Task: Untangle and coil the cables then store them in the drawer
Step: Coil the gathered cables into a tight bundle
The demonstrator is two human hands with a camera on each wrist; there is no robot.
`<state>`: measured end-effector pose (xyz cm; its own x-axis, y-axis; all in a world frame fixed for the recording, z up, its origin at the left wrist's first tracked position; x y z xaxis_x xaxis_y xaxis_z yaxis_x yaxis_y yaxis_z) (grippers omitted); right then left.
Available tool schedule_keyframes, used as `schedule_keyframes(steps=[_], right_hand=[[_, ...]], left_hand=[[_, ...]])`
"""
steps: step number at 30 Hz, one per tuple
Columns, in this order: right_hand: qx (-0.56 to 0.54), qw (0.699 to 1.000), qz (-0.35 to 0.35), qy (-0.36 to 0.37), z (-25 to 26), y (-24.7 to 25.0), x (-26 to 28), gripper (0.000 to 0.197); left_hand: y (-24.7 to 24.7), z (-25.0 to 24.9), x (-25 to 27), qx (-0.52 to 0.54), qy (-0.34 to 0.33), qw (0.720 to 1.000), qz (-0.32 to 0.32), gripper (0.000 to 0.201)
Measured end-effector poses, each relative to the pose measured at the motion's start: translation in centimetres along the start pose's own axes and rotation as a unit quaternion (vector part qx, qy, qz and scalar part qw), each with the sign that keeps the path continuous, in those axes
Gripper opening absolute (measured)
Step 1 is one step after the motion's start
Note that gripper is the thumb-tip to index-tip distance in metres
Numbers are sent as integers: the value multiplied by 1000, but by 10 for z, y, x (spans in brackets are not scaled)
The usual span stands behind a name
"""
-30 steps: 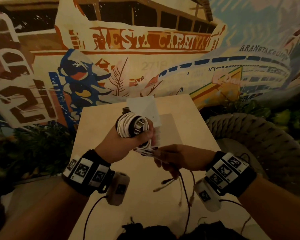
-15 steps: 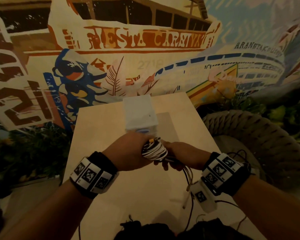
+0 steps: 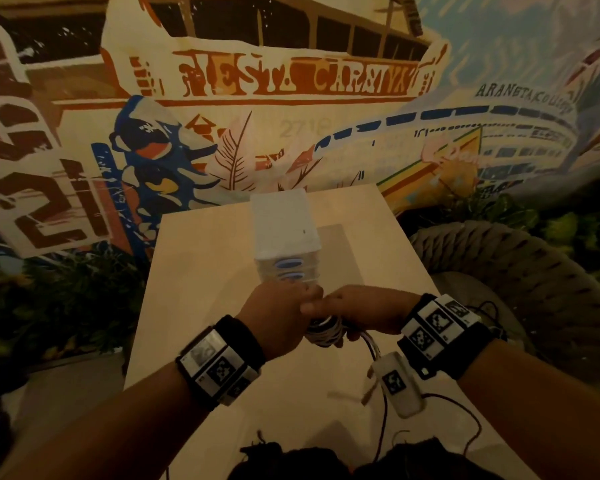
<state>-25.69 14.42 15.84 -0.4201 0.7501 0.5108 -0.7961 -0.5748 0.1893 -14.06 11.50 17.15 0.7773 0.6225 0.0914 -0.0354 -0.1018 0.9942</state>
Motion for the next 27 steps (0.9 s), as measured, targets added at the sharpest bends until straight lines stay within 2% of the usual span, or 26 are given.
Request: schedule_keyframes(steps=[2,3,5,7,9,11,13,15,19,20,23,25,27], right_hand=[[87,996,24,-6,5,-3,1,21],[110,993,34,-11,5,-5,0,17],[140,989,41,-21,3,-8,-3,22],[157,987,22,-23,1,-8,-7,18],[166,986,6,-23,0,-9,-11,14],[170,985,21,-36,-3,-12,-13,14],[183,981,34,-57,-7,-15,-14,12],[204,977,15,-65,-11,-15,-15,15],[194,979,-36,-45,-11,-9,-12,20],[190,980,-43,-35,-9,-6,-10,21],[175,984,-42,-11,-5,3,0,17],[164,986,-39,0,-5,8,6,10],[149,988,-37,19,-5,12,10,12]], left_hand=[[-1,-4,0,-7,-12,1000,5,17],[-2,-5,0,-15,-10,1000,8,16],[-6,-6,-2,-33,7,999,10,14],[-6,-7,-2,-45,18,999,20,13],[-6,-10,-1,-57,15,998,32,22],[-8,-16,0,-64,8,997,43,26],[-12,-22,0,-58,11,997,59,25],[-16,-22,0,-41,31,996,72,23],[-16,-12,-1,-5,41,999,14,16],[-14,-8,0,21,36,999,-8,26],[-8,4,6,145,13,989,-37,81],[-4,12,11,257,-3,965,-46,99],[-3,18,15,359,-24,931,-61,108]])
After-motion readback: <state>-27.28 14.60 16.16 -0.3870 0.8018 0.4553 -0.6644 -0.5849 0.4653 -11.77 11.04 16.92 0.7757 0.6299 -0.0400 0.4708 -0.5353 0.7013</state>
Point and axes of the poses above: each hand's wrist, its own x-axis away from the middle knuckle, its own y-axis out of the back of the hand, z = x × y, the point moved 5 cm from there along -x, towards the middle knuckle
